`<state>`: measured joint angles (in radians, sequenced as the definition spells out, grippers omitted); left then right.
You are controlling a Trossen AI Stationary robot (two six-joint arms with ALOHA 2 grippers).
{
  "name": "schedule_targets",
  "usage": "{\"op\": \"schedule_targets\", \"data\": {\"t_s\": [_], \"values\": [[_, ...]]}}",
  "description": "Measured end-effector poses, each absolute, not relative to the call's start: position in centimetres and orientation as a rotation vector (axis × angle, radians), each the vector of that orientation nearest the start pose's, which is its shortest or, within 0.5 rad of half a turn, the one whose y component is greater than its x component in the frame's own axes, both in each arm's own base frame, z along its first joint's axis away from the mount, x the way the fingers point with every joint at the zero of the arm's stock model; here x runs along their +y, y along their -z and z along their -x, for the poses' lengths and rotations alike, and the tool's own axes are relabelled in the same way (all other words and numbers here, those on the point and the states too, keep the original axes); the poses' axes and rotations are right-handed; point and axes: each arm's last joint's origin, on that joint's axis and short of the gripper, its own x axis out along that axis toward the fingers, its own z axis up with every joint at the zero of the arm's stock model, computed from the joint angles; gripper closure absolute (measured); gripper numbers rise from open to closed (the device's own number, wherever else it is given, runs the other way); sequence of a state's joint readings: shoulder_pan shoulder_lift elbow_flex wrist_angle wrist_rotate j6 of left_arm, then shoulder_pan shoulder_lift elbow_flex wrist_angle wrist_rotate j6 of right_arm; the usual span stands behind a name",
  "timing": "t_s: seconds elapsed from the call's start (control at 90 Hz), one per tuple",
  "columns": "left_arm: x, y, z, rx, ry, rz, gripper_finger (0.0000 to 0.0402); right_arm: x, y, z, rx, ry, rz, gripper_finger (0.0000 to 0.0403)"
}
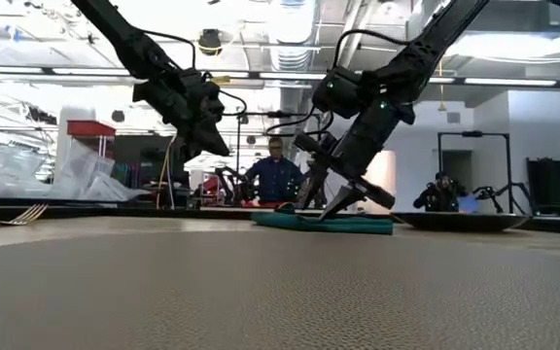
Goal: Set table place
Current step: Fold the green napkin
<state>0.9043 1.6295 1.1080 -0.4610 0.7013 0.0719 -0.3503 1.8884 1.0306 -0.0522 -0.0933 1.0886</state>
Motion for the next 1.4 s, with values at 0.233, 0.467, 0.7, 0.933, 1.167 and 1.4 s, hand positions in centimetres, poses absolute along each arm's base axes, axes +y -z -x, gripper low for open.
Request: {"op": "schedule_targets", "data": {"t_s": [0.233, 0.467, 0.7, 0.933, 1.167, 1.4], "values": [[24.6, -22.2, -21.7, 0.69, -0.161, 0.643, 0.0402, -12.6, -11.8, -35.4, 0.68, 0.625, -1.267, 0.0262], [24.6, -22.2, -21.7, 0.689, -0.161, 0.639, 0.0402, -12.8, -11.8, -35.2, 0.682, 0.633, -1.289, 0.0324], [24.6, -22.2, -21.7, 0.69, -0.161, 0.64, 0.0402, -13.3, -11.7, -35.1, 0.69, 0.602, -1.265, 0.04], [24.6, -22.2, -21.7, 0.686, -0.161, 0.635, 0.0402, -14.2, -15.5, -34.3, 0.599, 0.551, -1.143, 0.0392], [24.6, -22.2, -21.7, 0.686, -0.163, 0.64, 0.0402, -14.3, -14.5, -33.6, 0.715, 0.548, -1.119, 0.0334], [24.6, -22.2, -21.7, 0.686, -0.163, 0.64, 0.0402, -14.3, -14.3, -33.5, 0.728, 0.565, -1.143, 0.0258]]}}
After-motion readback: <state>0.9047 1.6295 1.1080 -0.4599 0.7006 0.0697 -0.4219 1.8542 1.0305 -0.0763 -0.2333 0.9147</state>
